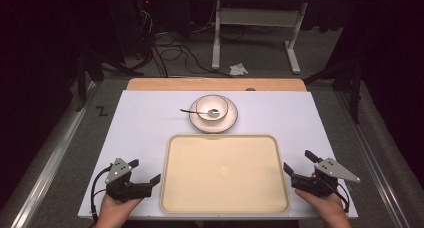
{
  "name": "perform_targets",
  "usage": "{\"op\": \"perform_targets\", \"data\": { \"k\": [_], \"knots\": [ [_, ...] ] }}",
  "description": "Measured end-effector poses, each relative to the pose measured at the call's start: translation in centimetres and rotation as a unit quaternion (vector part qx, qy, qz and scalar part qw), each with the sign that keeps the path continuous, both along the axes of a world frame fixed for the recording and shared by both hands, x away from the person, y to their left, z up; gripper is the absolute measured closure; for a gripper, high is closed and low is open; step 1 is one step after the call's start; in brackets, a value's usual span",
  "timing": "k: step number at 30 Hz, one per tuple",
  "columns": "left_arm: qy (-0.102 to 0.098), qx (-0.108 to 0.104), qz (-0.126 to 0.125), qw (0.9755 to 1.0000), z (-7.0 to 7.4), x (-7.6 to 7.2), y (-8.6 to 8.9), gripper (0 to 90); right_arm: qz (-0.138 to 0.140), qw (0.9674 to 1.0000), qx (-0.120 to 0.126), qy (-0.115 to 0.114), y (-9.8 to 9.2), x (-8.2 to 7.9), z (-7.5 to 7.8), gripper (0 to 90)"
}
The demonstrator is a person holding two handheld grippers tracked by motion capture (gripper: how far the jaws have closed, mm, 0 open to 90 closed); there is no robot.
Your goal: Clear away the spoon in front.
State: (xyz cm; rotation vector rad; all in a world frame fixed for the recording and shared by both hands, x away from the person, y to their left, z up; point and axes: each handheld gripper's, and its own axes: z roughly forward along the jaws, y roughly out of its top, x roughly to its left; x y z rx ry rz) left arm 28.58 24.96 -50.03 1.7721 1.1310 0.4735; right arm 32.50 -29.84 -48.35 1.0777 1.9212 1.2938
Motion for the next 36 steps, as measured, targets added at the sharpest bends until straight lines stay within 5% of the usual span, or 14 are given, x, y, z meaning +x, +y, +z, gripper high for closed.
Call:
{"op": "perform_targets", "data": {
  "k": [9,18,25,36],
  "knots": [
    [-0.008,-0.01,0.003,0.9999,0.3,-0.1,-0.3,5.8,-0.004,1.0,-0.001,0.0,-0.1,0.0,-0.2,11.7],
    [-0.035,0.019,-0.003,0.9992,1.6,0.1,-2.0,4.9,0.003,1.0,-0.003,0.003,0.0,0.0,-0.3,12.3],
    [-0.03,0.008,-0.022,0.9993,2.8,2.0,-3.6,6.0,0.01,0.9999,0.001,0.007,0.0,0.1,-0.6,13.3],
    [-0.014,-0.005,-0.011,0.9998,3.9,6.0,-5.0,7.4,0.013,0.9999,-0.001,0.001,0.1,0.0,-0.4,13.3]
  ]
}}
